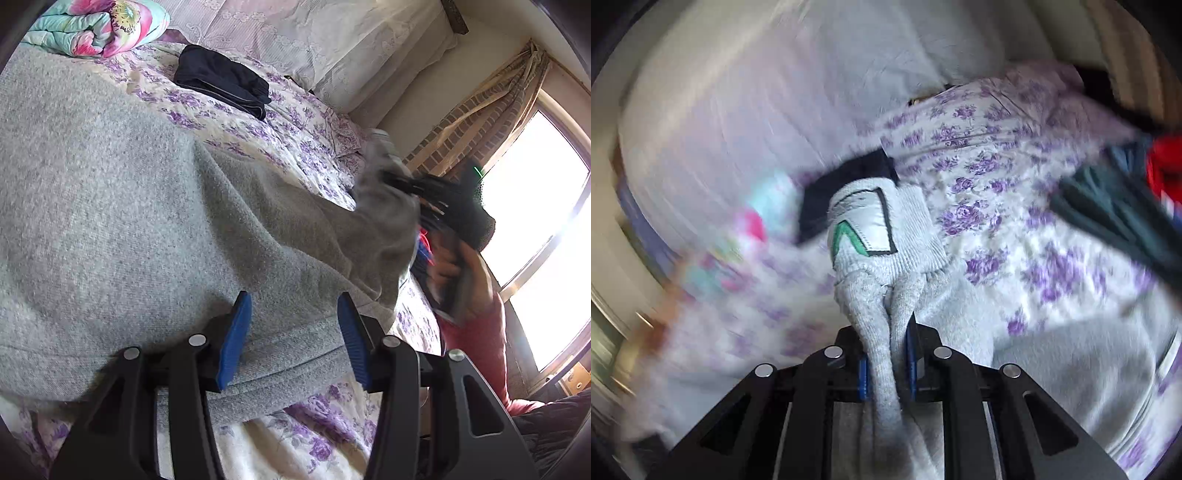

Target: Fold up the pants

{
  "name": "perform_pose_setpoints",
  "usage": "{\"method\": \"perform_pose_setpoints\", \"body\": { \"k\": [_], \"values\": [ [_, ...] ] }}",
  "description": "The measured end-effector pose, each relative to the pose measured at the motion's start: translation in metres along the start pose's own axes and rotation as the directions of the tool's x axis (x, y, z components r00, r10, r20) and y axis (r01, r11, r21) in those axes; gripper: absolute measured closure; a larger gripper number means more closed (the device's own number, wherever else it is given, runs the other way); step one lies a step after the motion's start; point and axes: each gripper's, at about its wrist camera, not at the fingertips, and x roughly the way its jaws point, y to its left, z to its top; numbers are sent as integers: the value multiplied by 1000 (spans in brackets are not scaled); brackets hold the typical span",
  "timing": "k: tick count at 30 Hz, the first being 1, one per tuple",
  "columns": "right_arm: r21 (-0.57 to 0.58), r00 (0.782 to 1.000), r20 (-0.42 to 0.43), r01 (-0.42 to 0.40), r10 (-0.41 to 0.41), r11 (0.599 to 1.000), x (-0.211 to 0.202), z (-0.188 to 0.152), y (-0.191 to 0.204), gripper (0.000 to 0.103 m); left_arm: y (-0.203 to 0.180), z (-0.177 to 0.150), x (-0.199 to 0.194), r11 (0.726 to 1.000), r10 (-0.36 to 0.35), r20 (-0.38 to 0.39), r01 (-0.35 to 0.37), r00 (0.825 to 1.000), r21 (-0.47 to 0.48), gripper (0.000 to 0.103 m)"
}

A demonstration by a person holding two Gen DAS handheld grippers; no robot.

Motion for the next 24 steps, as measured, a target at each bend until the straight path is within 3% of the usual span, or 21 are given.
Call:
{"method": "perform_pose_setpoints", "body": {
  "k": [4,7,9,10,11,14,15,16,17,24],
  "values": [
    [98,998,23,52,-55,994,-36,-9,-55,87,0,0,0,1000,1,0,-1,1000,0,56],
    [268,999,-25,-13,21,963,-45,-24,-109,87,-1,-2,-2,1000,6,-1,-6,1000,3,56],
    [334,998,-39,-25,40,942,-44,-32,-126,71,-2,-2,-1,1000,14,-1,-14,1000,5,56],
    [339,999,-31,1,10,941,-46,-37,-128,55,-3,-3,0,1000,17,-1,-17,1000,7,56],
    [327,1000,-24,7,1,945,-46,-38,-127,49,-3,-3,0,1000,21,-1,-21,1000,7,56],
    [268,1000,-2,-24,26,963,-47,-40,-114,46,-4,-2,2,1000,25,-2,-25,1000,9,55],
    [226,999,-6,-33,35,974,-44,-40,-105,47,-4,-3,2,1000,26,-3,-26,1000,10,55],
    [195,999,-19,-24,29,980,-43,-39,-100,63,-4,-3,2,1000,27,-3,-27,1000,11,55],
    [178,999,-32,-17,23,984,-42,-39,-99,88,-4,-2,2,1000,27,-3,-27,1000,11,55],
    [188,997,37,-68,62,980,-78,-19,-118,93,-6,-2,3,1000,22,-10,-22,1000,14,55]
  ]
}}
